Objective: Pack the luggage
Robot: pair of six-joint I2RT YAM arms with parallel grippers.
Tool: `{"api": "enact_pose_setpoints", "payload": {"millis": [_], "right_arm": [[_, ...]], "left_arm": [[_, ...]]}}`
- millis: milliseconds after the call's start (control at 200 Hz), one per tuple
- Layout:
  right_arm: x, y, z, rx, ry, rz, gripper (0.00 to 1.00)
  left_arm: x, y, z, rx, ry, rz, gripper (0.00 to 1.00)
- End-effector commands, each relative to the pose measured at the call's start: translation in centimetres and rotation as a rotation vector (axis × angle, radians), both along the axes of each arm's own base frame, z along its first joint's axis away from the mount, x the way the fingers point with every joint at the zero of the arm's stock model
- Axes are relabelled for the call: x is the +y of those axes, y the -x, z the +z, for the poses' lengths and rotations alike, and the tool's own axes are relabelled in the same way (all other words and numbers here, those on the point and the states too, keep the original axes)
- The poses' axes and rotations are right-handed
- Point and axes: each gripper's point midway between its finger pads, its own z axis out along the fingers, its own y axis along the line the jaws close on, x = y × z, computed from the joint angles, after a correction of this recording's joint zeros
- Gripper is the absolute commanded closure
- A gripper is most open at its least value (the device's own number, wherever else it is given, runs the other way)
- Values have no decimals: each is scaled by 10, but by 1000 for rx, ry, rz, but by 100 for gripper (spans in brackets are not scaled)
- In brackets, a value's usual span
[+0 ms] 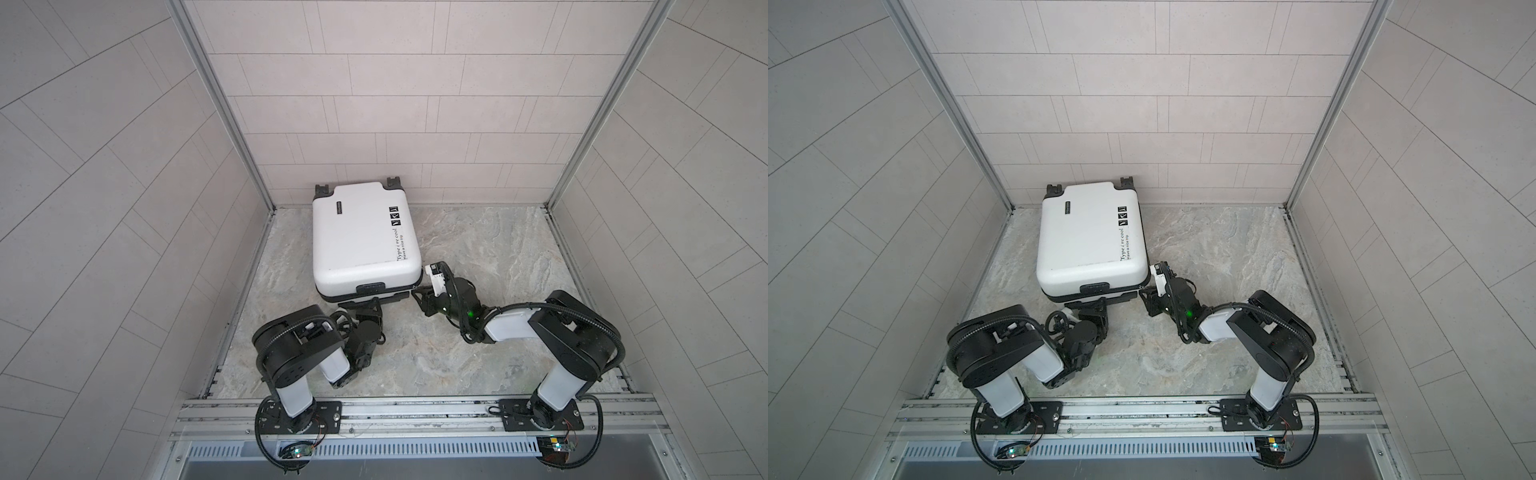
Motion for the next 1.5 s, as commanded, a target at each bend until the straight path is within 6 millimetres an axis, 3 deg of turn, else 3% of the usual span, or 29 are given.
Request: {"api": "enact_pose_setpoints", "payload": {"millis": [0,280,360,716,936,1011,1071,1141,1271,1371,1496], "right_arm": [[10,-4,17,-42,-57,19,72],[8,-7,22,-44,-79,8,90],[7,-6,21,-32,-76,15,100],[-7,-2,18,6,-86,-5,100],[-37,0,9,25,-88,-87,70],[-49,0,8,38,-80,-137,69],[-53,4,18,-15,-89,-134,69],[-50,10,32,-94,-58,-93,67],[-40,21,39,-125,115,-20,64],[-43,22,49,-149,98,-36,65],[-47,21,48,-143,96,-66,64]], "left_arm": [[-5,-4,9,-31,-18,-13,100],[-5,-4,9,-32,-15,-14,100],[-4,-4,10,-33,-15,-14,100],[-2,-1,13,-37,-13,-20,100],[2,2,14,-41,-20,-23,100],[3,4,14,-39,-22,-27,100],[5,6,13,-36,-26,-29,100],[6,8,12,-33,-27,-37,100],[7,12,12,-32,-36,-52,100],[8,14,12,-34,-41,-61,100],[8,15,14,-37,-40,-72,100]]}}
